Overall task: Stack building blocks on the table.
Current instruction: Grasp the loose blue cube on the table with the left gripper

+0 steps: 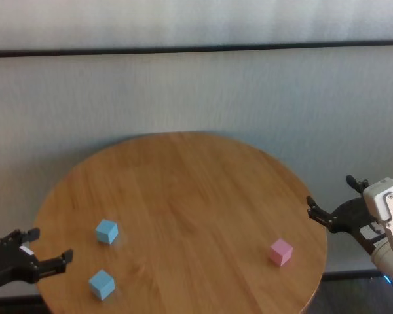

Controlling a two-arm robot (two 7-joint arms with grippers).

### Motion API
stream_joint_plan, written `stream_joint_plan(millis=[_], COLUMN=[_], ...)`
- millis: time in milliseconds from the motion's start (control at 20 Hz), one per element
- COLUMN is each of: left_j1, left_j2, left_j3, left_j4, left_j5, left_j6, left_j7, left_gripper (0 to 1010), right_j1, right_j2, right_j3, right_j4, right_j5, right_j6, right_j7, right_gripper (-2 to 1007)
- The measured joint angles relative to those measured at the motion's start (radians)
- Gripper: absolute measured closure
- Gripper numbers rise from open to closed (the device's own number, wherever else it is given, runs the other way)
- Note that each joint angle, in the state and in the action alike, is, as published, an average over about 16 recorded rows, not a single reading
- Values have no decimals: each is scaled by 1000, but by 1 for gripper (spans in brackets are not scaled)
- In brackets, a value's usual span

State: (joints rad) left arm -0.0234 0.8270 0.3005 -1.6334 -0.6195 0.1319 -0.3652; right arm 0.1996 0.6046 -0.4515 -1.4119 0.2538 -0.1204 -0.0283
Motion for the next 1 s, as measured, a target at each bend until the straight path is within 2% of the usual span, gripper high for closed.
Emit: stream_joint_plan(millis=[200, 400, 600, 750, 1000], left_j1=[3, -23, -65, -98, -148], left_j2=[22, 25, 16, 6, -11], left_j3=[-5, 20, 66, 104, 156], left_j4=[-13, 2, 38, 69, 118], left_j5=[-58, -78, -62, -39, 6], left_j6=[59, 93, 94, 79, 54], left_j7=[-84, -158, -224, -265, -306], left_gripper=[10, 10, 10, 11, 11], right_j1=[0, 0, 0, 0, 0], right_j2=[0, 0, 0, 0, 0], right_j3=[0, 0, 0, 0, 0], right_j4=[0, 0, 0, 0, 0], right_j5=[0, 0, 0, 0, 0], right_j6=[0, 0, 0, 0, 0], right_j7=[0, 0, 0, 0, 0], right_gripper=[0, 0, 1, 1, 1])
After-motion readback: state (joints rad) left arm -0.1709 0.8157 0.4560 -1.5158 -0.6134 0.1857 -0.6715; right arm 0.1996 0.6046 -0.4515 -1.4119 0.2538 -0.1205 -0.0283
